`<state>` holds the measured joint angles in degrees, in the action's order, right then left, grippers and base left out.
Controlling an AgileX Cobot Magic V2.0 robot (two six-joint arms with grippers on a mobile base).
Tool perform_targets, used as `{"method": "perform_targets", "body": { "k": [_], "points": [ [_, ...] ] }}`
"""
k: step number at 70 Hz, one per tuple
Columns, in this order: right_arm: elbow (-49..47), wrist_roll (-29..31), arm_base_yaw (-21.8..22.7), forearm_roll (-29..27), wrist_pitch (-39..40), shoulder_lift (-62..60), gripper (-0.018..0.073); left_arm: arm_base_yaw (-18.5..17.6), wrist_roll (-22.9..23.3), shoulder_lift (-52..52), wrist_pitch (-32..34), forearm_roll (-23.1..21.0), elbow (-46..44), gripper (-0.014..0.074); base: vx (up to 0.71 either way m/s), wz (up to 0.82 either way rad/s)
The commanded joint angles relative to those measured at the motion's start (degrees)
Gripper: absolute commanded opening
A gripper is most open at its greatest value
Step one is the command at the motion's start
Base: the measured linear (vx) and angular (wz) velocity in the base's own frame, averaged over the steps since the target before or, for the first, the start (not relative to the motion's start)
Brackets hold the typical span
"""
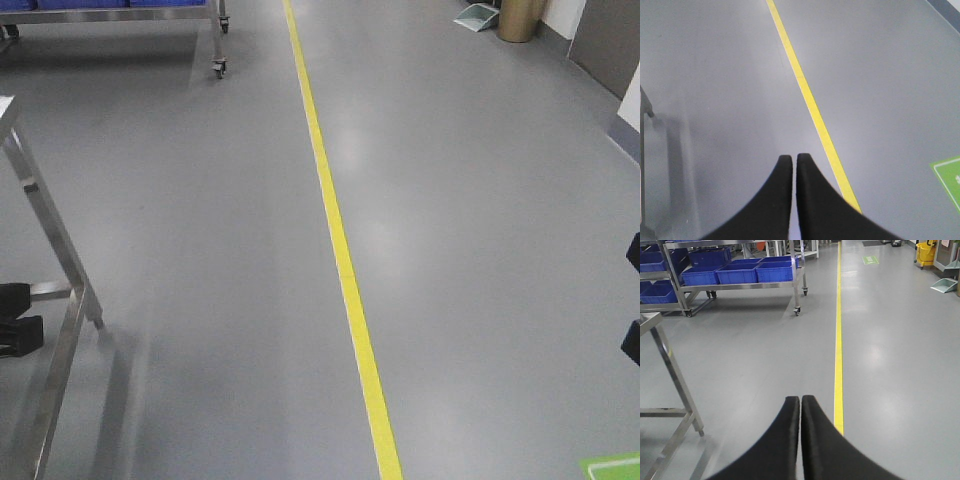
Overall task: Move and align brake pads A on conveyor
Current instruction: 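Drive forward along the yellow floor line past the shelves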
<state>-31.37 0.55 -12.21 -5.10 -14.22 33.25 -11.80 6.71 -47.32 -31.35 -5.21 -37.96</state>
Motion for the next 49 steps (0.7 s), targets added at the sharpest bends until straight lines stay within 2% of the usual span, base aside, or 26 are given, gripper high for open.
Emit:
{"method": "perform_targets", "body": {
  "k": [1,49],
  "points": [
    [-1.59,0.42,0.22,0.22,4.29,0.13,-0.0009,-0.23,-0.08,0.21,3.42,-0.28,-1.43,-0.0008,0.53,0.00],
    [-1.59,0.42,0.22,0.22,4.29,0.13,-0.0009,-0.23,-0.08,0.21,3.42,-0.28,-1.43,-0.0008,0.53,0.02]
  ]
}}
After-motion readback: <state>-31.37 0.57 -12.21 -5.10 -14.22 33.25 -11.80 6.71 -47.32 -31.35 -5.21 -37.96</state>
